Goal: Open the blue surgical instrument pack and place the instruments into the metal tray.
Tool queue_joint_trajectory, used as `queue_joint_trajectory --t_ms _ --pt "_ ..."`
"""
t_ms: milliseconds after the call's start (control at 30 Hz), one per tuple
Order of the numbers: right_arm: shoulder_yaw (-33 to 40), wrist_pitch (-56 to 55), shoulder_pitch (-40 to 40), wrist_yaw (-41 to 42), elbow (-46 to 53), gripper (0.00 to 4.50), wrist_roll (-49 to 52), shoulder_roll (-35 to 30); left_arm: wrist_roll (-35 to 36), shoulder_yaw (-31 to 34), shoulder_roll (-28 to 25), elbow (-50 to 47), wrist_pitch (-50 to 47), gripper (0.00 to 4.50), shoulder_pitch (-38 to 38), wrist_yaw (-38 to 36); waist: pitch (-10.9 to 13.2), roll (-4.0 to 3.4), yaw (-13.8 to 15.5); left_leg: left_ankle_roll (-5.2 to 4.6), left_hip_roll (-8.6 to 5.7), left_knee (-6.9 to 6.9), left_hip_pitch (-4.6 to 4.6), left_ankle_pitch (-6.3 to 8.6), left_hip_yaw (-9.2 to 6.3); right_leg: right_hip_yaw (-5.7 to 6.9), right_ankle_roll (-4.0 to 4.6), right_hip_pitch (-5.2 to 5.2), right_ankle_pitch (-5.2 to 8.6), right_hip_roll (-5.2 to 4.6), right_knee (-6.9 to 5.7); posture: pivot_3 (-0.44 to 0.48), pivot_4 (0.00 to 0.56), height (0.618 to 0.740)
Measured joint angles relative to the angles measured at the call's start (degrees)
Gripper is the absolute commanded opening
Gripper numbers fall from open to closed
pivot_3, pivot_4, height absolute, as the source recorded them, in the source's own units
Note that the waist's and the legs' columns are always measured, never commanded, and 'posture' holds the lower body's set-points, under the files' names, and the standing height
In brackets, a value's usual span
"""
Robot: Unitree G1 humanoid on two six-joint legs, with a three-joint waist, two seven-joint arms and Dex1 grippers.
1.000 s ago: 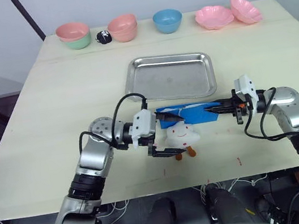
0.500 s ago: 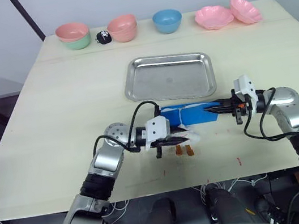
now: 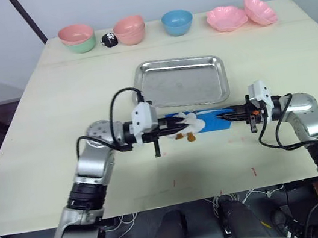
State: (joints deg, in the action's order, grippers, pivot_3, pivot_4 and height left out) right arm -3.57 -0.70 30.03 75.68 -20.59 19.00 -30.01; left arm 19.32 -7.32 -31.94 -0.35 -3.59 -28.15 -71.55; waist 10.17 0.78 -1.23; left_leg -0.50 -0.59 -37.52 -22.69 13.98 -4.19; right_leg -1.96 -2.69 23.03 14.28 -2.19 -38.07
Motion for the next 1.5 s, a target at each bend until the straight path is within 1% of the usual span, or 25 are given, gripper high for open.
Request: queue_joint_trajectory --t_ms 133,300,500,733,833,933,1033,1200,1367,1500 --pt "0.1 -0.1 -0.3 -0.3 0.4 0.00 0.0 0.0 1.2 4.7 -5.0 -1.4 -2.2 0.01 3.2 1.2 0.0 -0.01 0.0 0.00 0.01 0.00 0.00 0.00 0.00 0.00 0.00 0.00 0.00 0.00 0.01 0.000 0.150 0.740" --pt "0.1 -0.6 -0.4 -0.4 0.4 0.00 -0.1 0.0 1.0 7.2 -7.8 0.1 -1.8 0.01 5.1 2.1 0.0 -0.03 0.1 0.00 0.01 0.00 0.00 0.00 -0.01 0.02 0.00 0.01 0.00 0.00 0.00 0.000 0.150 0.740" --pt "0.1 -0.9 -0.4 -0.2 0.4 0.00 -0.1 0.1 -0.9 9.2 -9.6 6.1 1.5 0.01 6.6 3.8 0.0 -0.03 0.1 0.00 0.01 0.01 -0.01 0.00 0.01 0.01 0.00 0.01 0.00 0.00 0.02 0.000 0.150 0.740" --pt "0.1 -1.0 -0.4 0.1 0.2 0.00 0.0 0.5 -2.1 9.2 -11.5 9.1 4.4 0.01 9.0 3.0 0.0 -0.04 0.0 0.00 0.04 0.03 0.00 0.00 0.02 0.00 0.03 0.03 -0.01 0.02 0.01 0.000 0.150 0.740" --pt "0.1 -1.1 -0.4 0.1 0.2 0.00 0.0 0.6 -2.6 8.8 -11.4 10.6 5.5 0.01 9.9 2.8 0.0 -0.04 0.0 0.00 0.05 0.03 0.00 0.00 0.04 -0.01 0.03 0.03 -0.02 0.02 0.01 0.000 0.150 0.740" --pt "0.1 -1.2 -0.4 0.2 0.1 0.00 0.0 0.7 -5.9 6.3 -11.4 12.6 8.7 0.01 10.6 2.6 0.0 -0.04 0.0 0.00 0.05 0.03 0.01 0.00 0.05 -0.01 0.04 0.03 -0.02 0.03 0.01 0.000 0.150 0.740" --pt "0.1 -1.1 -0.4 0.2 0.1 0.00 0.0 0.7 -6.5 6.3 -11.2 12.9 9.6 0.01 10.6 3.0 0.0 -0.06 0.1 0.00 0.07 0.03 0.03 0.00 0.05 -0.02 0.04 0.03 -0.02 0.03 0.00 0.000 0.150 0.740" --pt "0.1 0.6 -0.5 1.4 0.2 0.00 1.0 0.7 -6.6 6.3 -8.3 16.1 10.4 0.01 10.1 3.9 -0.1 -0.23 0.3 0.00 0.05 0.03 0.06 0.00 0.08 -0.03 0.04 0.00 -0.02 0.02 0.00 0.000 0.150 0.740" --pt "0.1 4.7 -0.7 2.0 2.2 0.00 3.9 0.9 -6.6 6.2 -7.7 17.4 11.0 0.01 9.5 3.7 -0.2 -0.44 0.5 0.00 0.02 0.03 0.06 0.00 0.08 -0.04 0.04 0.00 -0.03 -0.01 0.00 0.000 0.150 0.740" --pt "2.3 11.6 -1.6 0.6 6.5 0.00 9.6 2.6 -6.3 6.4 -7.1 18.0 11.3 0.01 9.4 3.7 -0.2 -0.49 0.5 0.00 0.02 0.03 0.06 0.00 0.06 -0.03 0.04 -0.01 -0.03 -0.03 -0.01 0.000 0.150 0.740"
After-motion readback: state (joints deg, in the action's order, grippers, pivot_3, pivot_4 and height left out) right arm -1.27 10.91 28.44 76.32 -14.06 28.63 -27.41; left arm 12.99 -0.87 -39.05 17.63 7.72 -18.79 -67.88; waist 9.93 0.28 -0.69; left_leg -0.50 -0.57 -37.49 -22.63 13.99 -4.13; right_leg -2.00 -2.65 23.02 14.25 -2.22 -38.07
